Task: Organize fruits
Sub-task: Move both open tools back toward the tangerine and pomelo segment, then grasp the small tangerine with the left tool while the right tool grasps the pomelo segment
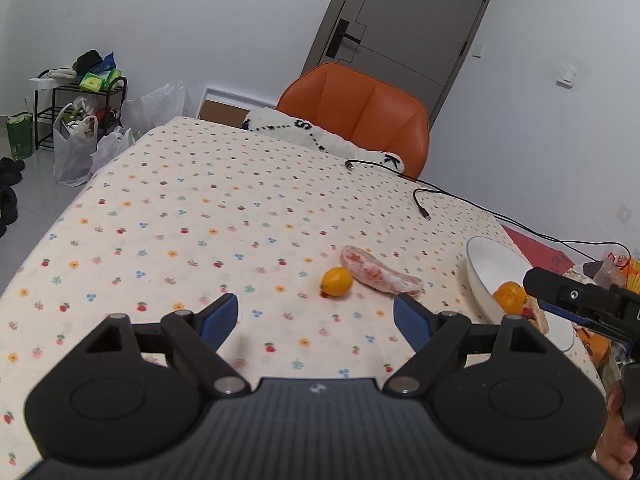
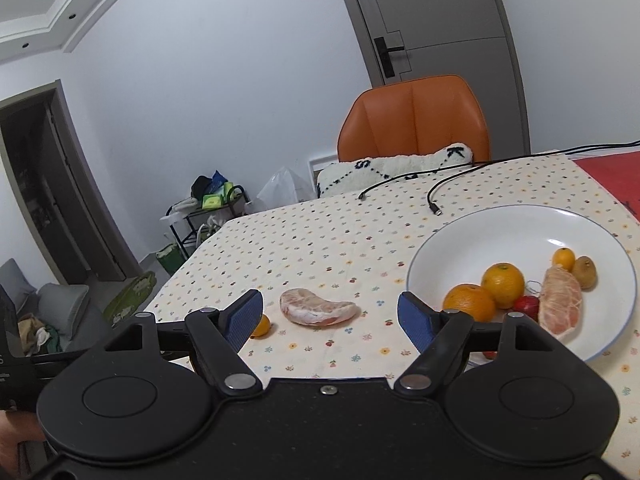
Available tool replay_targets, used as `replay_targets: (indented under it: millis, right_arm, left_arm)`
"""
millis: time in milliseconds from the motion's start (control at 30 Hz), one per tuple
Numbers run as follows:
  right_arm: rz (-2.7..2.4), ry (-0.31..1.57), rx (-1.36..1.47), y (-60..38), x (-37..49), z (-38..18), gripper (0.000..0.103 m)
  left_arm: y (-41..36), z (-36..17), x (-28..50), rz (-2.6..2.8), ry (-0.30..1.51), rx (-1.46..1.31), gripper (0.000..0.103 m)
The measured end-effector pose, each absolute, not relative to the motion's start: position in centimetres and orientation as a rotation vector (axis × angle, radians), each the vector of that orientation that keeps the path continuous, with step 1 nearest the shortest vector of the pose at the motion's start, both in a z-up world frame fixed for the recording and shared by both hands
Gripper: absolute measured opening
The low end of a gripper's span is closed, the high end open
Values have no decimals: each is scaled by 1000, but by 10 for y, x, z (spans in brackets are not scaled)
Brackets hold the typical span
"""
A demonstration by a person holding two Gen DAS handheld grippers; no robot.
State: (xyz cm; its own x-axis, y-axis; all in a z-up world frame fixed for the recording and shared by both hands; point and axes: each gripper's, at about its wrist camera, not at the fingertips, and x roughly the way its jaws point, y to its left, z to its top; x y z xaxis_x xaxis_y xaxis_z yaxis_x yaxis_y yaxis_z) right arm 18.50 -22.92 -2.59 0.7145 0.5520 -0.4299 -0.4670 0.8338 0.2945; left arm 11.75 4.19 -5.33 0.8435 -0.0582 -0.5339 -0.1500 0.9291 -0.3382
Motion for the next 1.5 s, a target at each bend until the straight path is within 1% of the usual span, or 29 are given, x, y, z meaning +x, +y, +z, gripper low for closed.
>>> replay_targets:
  millis: [333,533,633,733,967,1233,1333,1433,1500]
  right_arm:
    - [598,560,160,-214,195,-35,74]
    - [614,568,149,-208,197,-38,74]
    - [617,575,149,-207,200,-39,74]
    - [621,581,153,-205,204,-40,74]
    - [636,596,143,-196,213,-44,74]
    - [644,622,120,-188,220,-51,74]
    - [640,626,119,-187,222,-50,74]
    - [640,630,110,-183,225,-50,74]
    - [640,636,95,-178,225,-51,74]
  left_arm:
    - [48,-54,125,59,564,-375,83]
    - [41,-57,136,43,571,-372,81]
    - [38,-58,142,35,569,-363,77]
    - [35,-58,149,28,572,-355,72]
    - [34,-63,162,18,592,-354,57]
    - [32,-74,178,-2,623,-364,49]
    - [32,-78,184,-17,628,-369,44]
    - [31,-81,188,-28,626,-364,33]
    - [32,-83,188,-32,621,-365,23]
